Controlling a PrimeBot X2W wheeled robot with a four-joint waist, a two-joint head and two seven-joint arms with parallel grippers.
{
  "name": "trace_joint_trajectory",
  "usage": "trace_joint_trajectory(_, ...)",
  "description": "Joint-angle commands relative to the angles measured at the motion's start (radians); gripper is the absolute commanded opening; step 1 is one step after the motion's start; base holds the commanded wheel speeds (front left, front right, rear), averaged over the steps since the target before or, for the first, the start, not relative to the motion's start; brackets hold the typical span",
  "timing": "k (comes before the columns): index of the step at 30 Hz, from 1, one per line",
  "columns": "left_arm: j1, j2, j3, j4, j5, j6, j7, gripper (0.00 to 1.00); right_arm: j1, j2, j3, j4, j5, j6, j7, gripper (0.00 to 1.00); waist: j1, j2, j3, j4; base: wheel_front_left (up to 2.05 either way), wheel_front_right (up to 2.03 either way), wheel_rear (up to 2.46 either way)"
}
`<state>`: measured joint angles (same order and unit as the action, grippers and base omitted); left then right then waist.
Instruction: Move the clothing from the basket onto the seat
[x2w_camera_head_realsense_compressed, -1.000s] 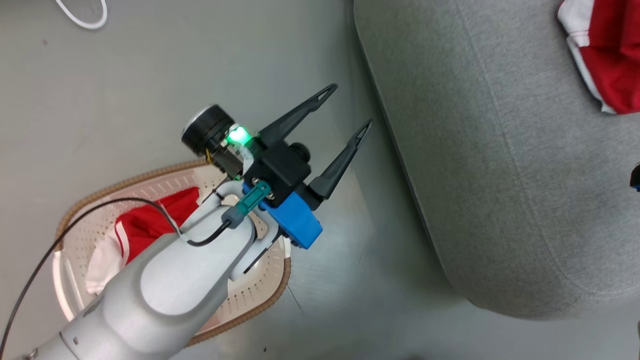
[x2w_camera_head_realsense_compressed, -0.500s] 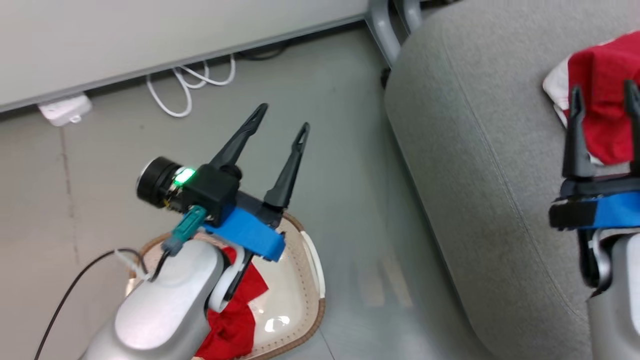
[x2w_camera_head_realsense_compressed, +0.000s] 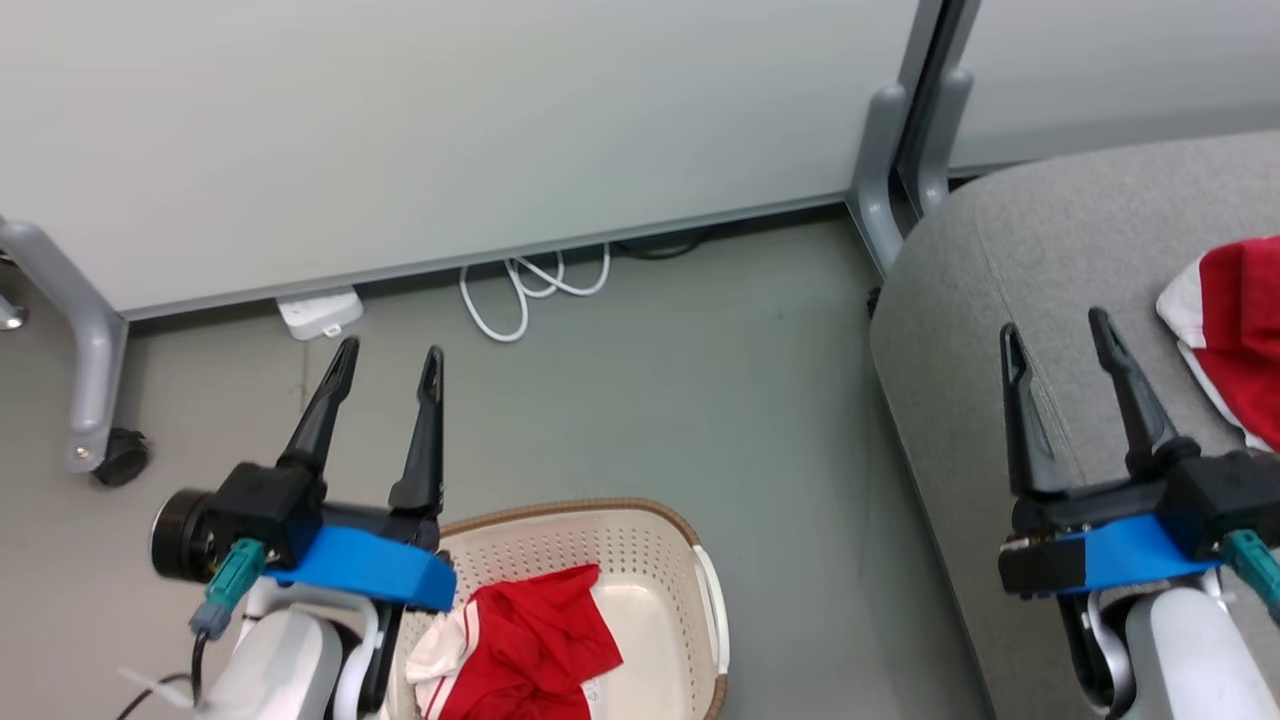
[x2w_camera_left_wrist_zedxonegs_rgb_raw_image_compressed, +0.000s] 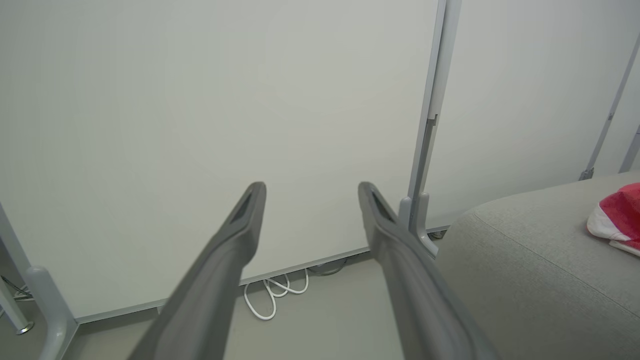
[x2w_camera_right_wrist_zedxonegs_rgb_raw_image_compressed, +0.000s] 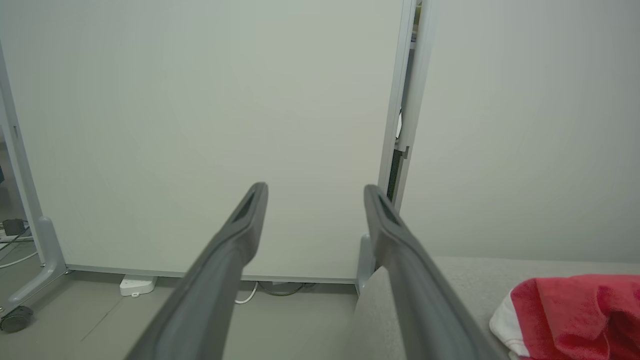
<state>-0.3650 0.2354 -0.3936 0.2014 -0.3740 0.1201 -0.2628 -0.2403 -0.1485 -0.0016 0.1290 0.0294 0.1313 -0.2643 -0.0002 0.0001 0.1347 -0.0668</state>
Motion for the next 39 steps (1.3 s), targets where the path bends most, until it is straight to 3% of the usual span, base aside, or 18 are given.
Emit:
trace_joint_trajectory(1,0.038,-0.009,0.028,-0.005,0.013,-0.009,-0.003,1.00,0.034,0.009,0.002,-0.006,0.011,-0.001,0.000,1.00,0.0002,-0.0001,-0.039,0.031,0.00,0.00,0.00)
trace_joint_trajectory(19,0.242,-0.114,0.213,0.043,0.133,-0.129,-0.003,1.00,0.242,0.079,-0.018,-0.001,0.032,-0.001,0.000,1.00,0.0002,-0.0001,-0.128,0.056,0.00,0.00,0.00)
trace_joint_trajectory(39,0.268,-0.166,0.287,0.087,0.204,-0.192,-0.003,1.00,0.277,0.099,-0.024,0.029,0.043,-0.001,0.000,1.00,0.0002,-0.0001,-0.149,0.063,0.00,0.00,0.00)
